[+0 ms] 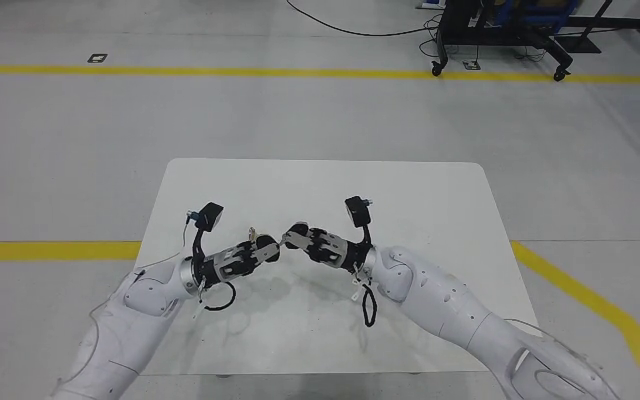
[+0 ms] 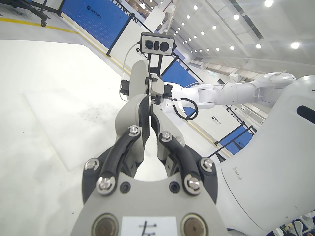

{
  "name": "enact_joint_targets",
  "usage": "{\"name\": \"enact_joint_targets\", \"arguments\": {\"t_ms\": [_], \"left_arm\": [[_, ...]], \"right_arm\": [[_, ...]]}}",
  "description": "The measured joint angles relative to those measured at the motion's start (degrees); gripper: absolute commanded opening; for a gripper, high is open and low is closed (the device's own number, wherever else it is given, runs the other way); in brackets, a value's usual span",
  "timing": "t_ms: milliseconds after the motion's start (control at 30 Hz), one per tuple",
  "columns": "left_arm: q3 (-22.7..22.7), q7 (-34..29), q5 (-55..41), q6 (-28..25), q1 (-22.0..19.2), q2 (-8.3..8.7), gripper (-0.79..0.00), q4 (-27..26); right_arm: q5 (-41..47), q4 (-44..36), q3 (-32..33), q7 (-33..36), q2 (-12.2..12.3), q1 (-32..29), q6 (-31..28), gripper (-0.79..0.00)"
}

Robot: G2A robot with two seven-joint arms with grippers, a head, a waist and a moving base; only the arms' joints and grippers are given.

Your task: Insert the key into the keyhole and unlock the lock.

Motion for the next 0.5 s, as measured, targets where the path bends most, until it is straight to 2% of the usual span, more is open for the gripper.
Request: {"name": "enact_joint_targets", "arguments": {"t_ms": [433,467,500], "left_arm": [[0.34,-1.46,-3.2,-0.27,-0.57,0.47,-0.785,0.59],[0.38,-1.4,-3.19,-0.34,-0.59,0.49,-0.785,0.61],[0.43,-1.32,-3.16,-0.42,-0.62,0.52,-0.785,0.66]], "right_arm": [[0.44,0.11,-1.31,0.97,0.03,0.5,0.0,-0.785],[0.52,0.14,-1.39,1.0,0.01,0.55,0.0,-0.653],[0.67,0.15,-1.48,1.0,-0.01,0.6,0.0,-0.274]]}}
